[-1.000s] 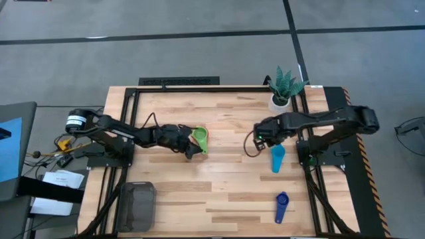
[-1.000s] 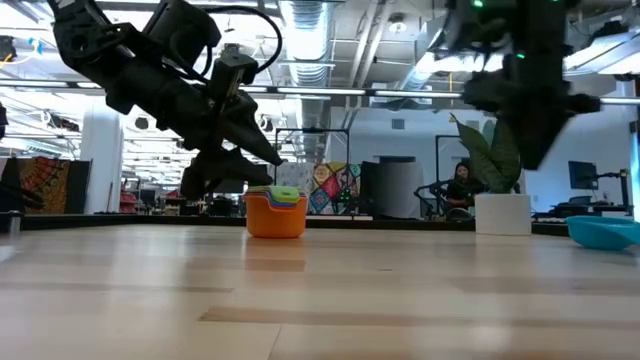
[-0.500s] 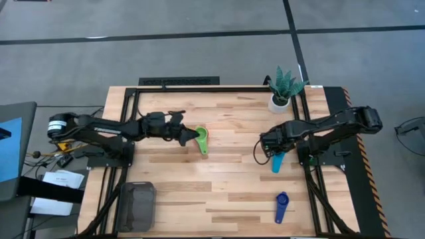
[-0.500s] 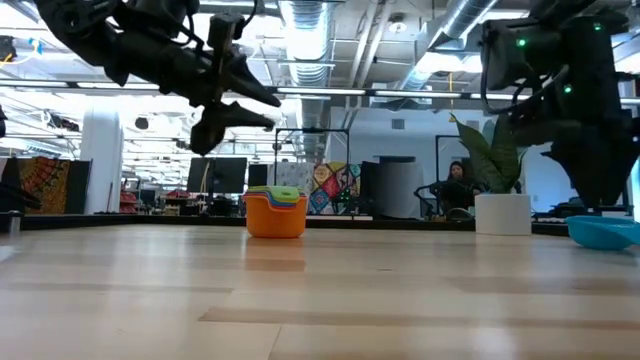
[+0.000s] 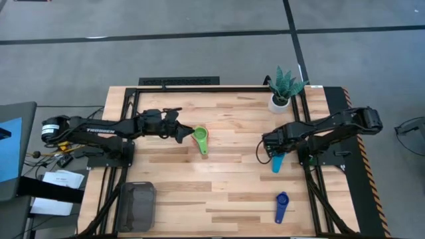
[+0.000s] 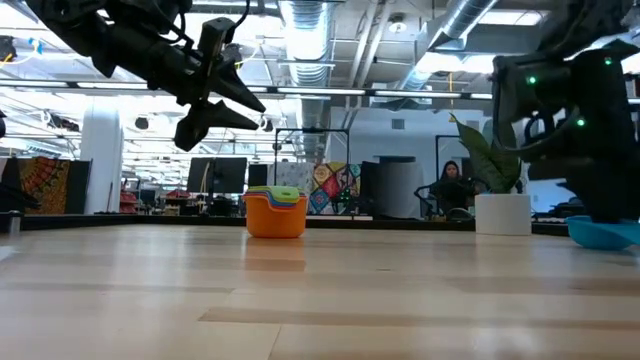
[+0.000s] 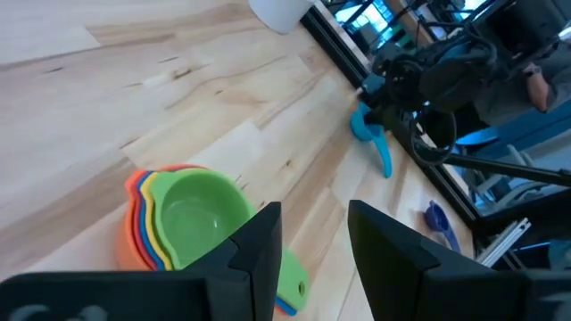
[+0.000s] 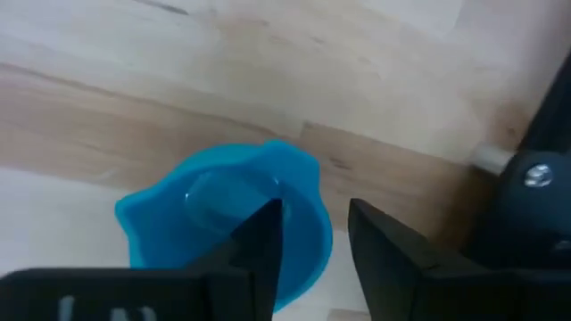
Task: Nest measuring cups in basket
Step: Stack the light blue measuring cup on top of the green measuring cup
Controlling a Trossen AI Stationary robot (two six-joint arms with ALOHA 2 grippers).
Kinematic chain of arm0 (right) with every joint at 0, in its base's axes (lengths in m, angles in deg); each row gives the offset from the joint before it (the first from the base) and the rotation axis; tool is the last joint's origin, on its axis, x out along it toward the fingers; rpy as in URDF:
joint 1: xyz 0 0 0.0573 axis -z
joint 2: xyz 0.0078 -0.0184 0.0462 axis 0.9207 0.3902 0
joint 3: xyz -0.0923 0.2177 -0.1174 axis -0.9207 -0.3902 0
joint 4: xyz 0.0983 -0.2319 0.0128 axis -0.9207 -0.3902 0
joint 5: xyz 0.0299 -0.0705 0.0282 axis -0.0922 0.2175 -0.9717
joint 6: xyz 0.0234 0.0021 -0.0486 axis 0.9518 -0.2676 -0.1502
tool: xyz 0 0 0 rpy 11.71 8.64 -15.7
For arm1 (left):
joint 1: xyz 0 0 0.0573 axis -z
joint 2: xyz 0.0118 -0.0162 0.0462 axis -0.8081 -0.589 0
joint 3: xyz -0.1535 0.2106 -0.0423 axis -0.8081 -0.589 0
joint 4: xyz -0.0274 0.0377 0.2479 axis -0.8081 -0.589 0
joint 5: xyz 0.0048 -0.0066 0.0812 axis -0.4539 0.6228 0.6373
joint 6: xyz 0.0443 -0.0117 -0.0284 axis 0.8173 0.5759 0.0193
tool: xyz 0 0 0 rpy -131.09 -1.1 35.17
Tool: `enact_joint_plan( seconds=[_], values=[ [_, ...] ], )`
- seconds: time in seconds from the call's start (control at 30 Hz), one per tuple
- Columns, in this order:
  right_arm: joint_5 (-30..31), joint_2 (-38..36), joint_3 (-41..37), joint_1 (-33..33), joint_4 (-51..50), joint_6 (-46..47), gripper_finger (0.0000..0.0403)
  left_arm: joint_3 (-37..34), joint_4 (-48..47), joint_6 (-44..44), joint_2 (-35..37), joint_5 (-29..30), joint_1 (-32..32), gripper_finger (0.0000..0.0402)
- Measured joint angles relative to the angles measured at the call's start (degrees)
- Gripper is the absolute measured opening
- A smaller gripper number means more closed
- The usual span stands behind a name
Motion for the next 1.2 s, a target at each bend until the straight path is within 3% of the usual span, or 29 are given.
enact_joint_plan(
  seconds=[0.13, 0.33, 0.63, 0.9, 1.2],
  values=[
    [-1.8, 0.0, -0.3, 1.0, 3.2, 0.0, 0.0116, 0.0, 0.0, -0.1, 0.0, 0.0, 0.0, 0.0119],
    [-1.8, 0.0, 4.7, 1.4, 10.0, -0.1, 0.0017, 0.0, 0.0, -0.2, 0.0, 0.0, 0.0, 0.0119],
    [0.8, 4.0, 13.9, 5.1, 25.1, -5.0, 0.0009, 0.0, -1.5, -0.3, 0.0, 1.5, 0.0, 0.0119],
    [-2.4, 19.0, 27.5, 8.9, 28.6, -17.3, 0.0015, 0.0, -3.4, -1.8, 0.0, 1.5, 0.0, 0.0119],
    [-5.6, 34.2, 49.1, 9.2, 28.4, -29.5, 0.0019, 0.0, -5.5, -4.0, 0.0, 1.5, 0.0, 0.0119]
  ],
)
